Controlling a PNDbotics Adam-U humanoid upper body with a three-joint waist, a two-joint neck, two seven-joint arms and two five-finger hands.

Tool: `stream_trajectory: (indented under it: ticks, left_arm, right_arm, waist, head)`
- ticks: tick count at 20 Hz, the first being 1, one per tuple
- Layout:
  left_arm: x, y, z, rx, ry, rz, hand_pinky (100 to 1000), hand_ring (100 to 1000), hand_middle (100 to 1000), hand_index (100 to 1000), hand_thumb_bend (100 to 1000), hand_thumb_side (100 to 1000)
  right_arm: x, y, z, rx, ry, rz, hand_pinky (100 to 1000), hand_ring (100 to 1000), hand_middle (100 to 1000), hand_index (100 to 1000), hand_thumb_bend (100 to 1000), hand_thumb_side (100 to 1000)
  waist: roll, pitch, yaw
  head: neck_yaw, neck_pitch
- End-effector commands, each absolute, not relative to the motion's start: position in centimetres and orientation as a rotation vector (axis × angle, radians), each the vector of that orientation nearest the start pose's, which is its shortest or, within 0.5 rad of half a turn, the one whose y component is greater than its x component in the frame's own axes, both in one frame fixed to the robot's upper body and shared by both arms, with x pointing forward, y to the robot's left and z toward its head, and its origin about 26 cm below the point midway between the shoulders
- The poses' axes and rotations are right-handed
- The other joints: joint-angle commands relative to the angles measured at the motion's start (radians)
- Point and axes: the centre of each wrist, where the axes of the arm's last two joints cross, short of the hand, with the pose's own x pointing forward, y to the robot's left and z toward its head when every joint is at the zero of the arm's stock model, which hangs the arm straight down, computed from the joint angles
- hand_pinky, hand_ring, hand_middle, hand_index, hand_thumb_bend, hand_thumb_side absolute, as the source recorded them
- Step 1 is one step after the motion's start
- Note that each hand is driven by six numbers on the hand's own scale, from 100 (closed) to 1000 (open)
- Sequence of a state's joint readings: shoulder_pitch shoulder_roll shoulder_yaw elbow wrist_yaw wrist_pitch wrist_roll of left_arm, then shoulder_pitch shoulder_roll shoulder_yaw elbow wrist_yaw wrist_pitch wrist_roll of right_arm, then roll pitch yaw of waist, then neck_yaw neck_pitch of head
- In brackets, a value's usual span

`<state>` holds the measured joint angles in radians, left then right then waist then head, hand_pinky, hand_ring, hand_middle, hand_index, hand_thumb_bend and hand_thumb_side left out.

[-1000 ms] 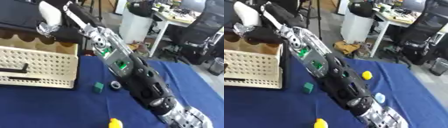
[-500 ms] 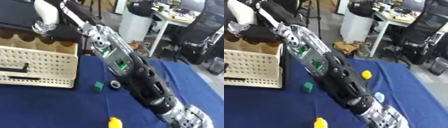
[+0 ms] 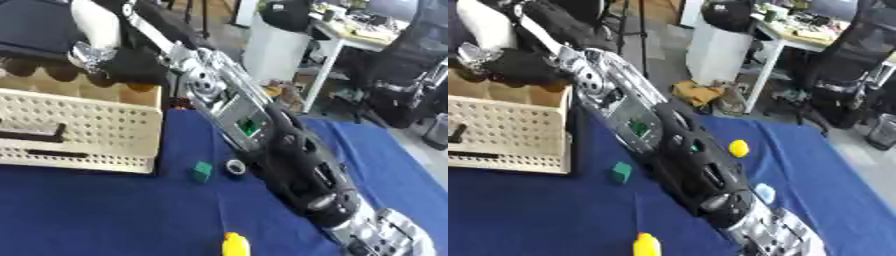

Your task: Pick up objects from table and place into drawer.

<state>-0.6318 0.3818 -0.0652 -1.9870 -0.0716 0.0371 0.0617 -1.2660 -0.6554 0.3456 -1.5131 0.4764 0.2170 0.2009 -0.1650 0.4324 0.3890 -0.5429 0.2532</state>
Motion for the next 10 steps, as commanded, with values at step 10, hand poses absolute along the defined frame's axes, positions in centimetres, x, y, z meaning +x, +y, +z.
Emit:
stream_trajectory:
  ticks: [10]
  left_arm:
    - [30.98,21.64,30.01,0.220,-2.579,-0.495,638,807,725,920,100,1000]
  right_arm:
    - [36.52,-18.32,43.46,1.440,2.815,-1.588,527,729,437,647,280,875]
  waist:
    - [0.015,-0.019,0.000]
  head:
    - [0.003,-0.009]
